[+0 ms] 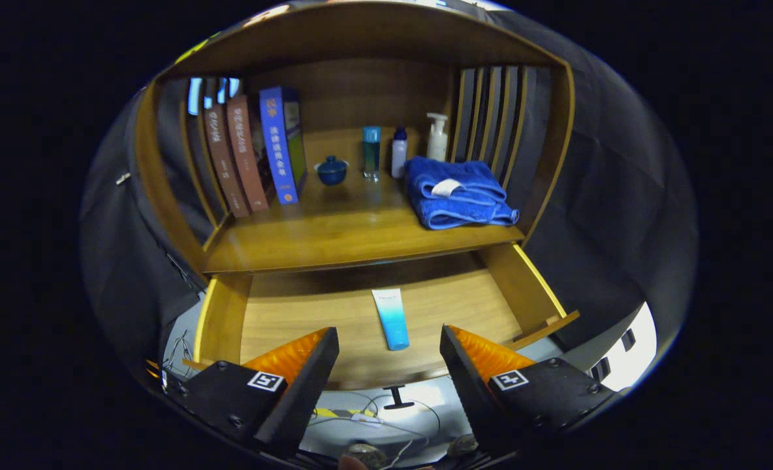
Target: Pull open the drawer, take out the items inside it, and place them on the countertop above the cabinet.
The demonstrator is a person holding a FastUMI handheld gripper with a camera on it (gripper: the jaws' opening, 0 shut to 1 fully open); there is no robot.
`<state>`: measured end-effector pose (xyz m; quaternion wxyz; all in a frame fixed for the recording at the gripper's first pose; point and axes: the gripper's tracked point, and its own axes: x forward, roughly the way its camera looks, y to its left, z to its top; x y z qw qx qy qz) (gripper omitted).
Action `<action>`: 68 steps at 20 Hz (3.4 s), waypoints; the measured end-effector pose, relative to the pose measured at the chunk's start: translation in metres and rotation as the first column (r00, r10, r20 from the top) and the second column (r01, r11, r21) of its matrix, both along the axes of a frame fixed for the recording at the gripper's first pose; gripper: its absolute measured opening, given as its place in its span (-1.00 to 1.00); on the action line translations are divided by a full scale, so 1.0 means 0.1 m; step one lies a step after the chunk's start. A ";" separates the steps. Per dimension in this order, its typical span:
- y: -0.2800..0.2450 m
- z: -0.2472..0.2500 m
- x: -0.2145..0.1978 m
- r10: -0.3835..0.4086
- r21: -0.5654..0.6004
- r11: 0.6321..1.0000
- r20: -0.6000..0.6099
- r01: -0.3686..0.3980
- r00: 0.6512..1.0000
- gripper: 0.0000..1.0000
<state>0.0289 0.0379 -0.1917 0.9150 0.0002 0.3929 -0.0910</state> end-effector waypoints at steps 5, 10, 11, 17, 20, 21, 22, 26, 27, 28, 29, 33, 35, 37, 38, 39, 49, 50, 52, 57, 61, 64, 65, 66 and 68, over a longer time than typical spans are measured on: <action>0.00 -0.59 0.40 0.032 0.034 0.999 -0.218 -0.025 0.975 0.99; -0.16 -1.12 0.57 0.062 0.046 0.998 -0.360 -0.049 0.931 0.97; -0.15 -1.21 0.61 0.067 0.064 0.997 -0.358 -0.047 0.931 0.97; -0.19 -1.62 0.64 0.106 0.092 0.993 -0.423 -0.074 0.900 0.43; -0.23 -1.60 0.63 0.133 0.073 0.991 -0.435 -0.113 0.890 0.02; -0.24 -1.64 0.61 0.141 0.066 0.990 -0.432 -0.125 0.891 0.02; -0.23 -1.64 0.61 0.143 0.061 0.990 -0.426 -0.129 0.893 -0.09; -0.19 -1.48 0.45 0.147 0.058 0.989 -0.413 -0.136 0.899 -0.26; -0.18 -1.40 0.40 0.131 0.050 0.991 -0.404 -0.121 0.905 -0.26; -0.18 -1.30 0.34 0.115 0.039 0.993 -0.396 -0.109 0.911 -0.26; -0.17 -1.19 0.27 0.105 0.027 0.994 -0.391 -0.103 0.914 -0.26; -0.10 -0.63 0.18 0.099 -0.002 0.994 -0.321 -0.106 0.942 -0.27; -0.09 -0.33 0.18 0.091 -0.035 0.994 -0.312 -0.107 0.946 -0.26; -0.01 -0.08 0.33 0.100 -0.016 0.994 -0.275 -0.109 0.956 -0.26; 0.04 0.03 0.45 0.111 -0.006 0.993 -0.257 -0.117 0.960 -0.27; 0.05 0.12 0.55 0.121 -0.015 0.992 -0.251 -0.129 0.960 -0.27; 0.06 -0.17 1.80 0.190 0.061 0.982 -0.302 -0.180 0.934 -0.27; 0.08 -0.22 1.89 0.199 0.071 0.980 -0.298 -0.186 0.934 -0.27; 0.06 -0.29 1.98 0.210 0.067 0.978 -0.314 -0.199 0.926 -0.27; 0.15 -0.40 2.10 0.253 0.097 0.967 -0.306 -0.234 0.918 -0.20; 0.13 -0.31 2.11 0.266 0.090 0.964 -0.285 -0.251 0.921 0.51; 0.15 -0.18 2.11 0.274 0.098 0.961 -0.236 -0.257 0.932 1.00; 0.16 -0.17 2.11 0.274 0.098 0.961 -0.212 -0.259 0.938 1.00; 0.21 -0.10 2.10 0.277 0.107 0.959 -0.182 -0.261 0.943 1.00; 0.32 0.05 2.10 0.280 0.123 0.956 -0.108 -0.267 0.954 1.00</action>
